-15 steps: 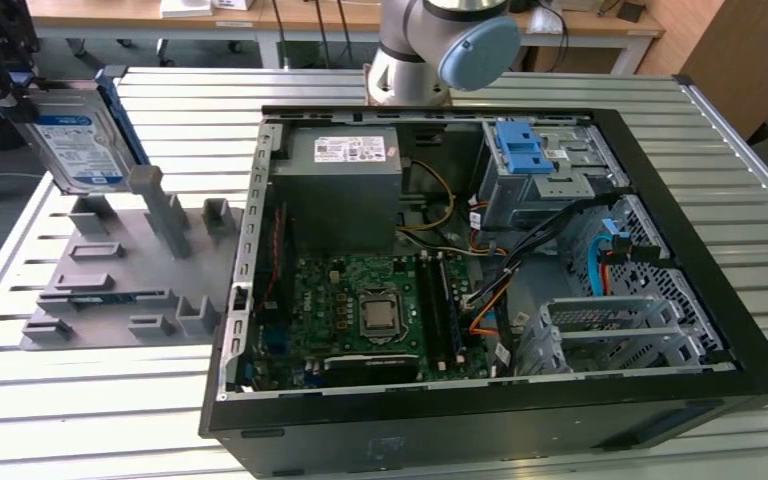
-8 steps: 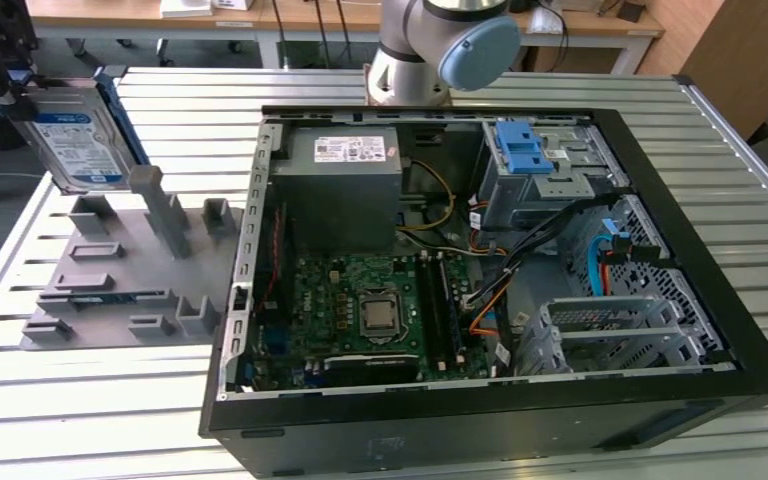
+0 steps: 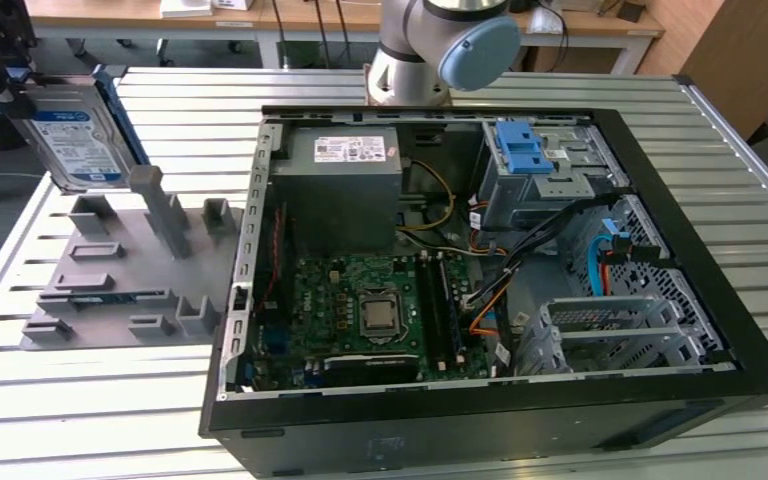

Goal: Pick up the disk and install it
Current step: 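Pick up the disk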

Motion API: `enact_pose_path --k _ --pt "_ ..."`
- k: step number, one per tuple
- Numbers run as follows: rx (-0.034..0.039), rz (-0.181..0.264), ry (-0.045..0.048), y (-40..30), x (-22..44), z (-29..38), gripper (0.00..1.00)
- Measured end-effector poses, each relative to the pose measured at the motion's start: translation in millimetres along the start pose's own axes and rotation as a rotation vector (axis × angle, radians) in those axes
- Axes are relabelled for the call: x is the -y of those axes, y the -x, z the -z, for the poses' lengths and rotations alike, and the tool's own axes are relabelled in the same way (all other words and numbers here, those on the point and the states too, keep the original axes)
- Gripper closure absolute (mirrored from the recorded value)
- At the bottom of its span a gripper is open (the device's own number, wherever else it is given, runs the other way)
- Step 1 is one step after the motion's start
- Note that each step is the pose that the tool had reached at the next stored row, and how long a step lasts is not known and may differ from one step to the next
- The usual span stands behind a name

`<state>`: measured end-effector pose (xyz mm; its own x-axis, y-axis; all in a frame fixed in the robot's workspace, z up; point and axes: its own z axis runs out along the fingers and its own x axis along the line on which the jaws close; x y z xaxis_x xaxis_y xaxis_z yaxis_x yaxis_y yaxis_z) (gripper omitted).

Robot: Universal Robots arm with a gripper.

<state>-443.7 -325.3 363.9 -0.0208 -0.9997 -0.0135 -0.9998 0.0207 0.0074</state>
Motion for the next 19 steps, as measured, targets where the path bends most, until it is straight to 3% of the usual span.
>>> enact_pose_path --k 19 --pt "-0.0002 0.0 -0.0007 0.3 -0.2 8.6 0.64"
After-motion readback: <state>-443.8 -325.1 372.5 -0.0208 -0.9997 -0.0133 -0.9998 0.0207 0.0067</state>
